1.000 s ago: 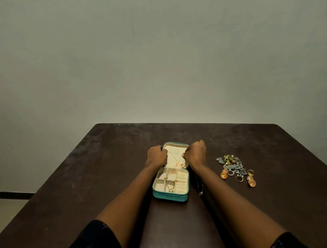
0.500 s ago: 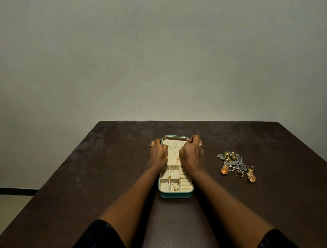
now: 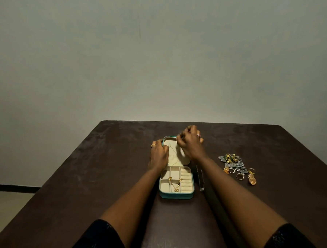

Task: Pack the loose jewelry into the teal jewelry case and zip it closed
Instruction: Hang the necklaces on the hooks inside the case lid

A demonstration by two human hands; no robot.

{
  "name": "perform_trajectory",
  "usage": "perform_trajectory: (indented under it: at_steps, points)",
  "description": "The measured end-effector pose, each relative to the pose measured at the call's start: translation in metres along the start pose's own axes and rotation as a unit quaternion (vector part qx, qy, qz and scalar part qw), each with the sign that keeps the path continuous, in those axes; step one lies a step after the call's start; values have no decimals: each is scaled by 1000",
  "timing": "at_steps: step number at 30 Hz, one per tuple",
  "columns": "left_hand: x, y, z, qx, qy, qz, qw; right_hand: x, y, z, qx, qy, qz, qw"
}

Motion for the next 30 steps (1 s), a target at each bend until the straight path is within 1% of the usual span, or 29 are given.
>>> perform_trajectory:
  at_steps: [2,4,6,8,12,15,18,20,24,28,30]
  points:
    - [1,0,0,-1,8,-4,1000,9,-5,-3,-3,-15,121,992]
    - [1,2,-1,-5,15,-10,1000,20,-6,-10,-6,-43,226,973]
    - [1,2,-2,-12,25,-16,999,30,-7,-19,-8,-72,293,953]
    - [2,4,-5,-22,32,-1,999,38,-8,-28,-3,-84,330,940]
    - [4,8,-11,-40,52,28,997,48,-9,-42,-19,-63,358,931]
    - [5,10,-15,-44,61,50,996,54,-10,-48,-35,-9,327,944]
    - [5,8,-17,-46,56,63,995,58,-9,-50,-56,52,363,928]
    - [6,7,-17,-45,56,63,995,60,-8,-48,-77,74,387,916]
    - [9,9,-22,-64,55,81,993,55,-4,-44,-126,62,396,907]
    - [10,11,-22,-90,23,120,988,43,1,-38,-176,47,416,891]
    - [11,11,-20,-93,16,132,987,36,4,-35,-196,48,398,895]
Point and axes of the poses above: each hand's wrist, its own z-axis towards the middle knuckle, its own x-axis out of the back of the hand, y = z × x, the point moved 1 cm from there along z, towards the middle knuckle, and after that the axes turned 9 degrees about -y, right-handed, at the moved point
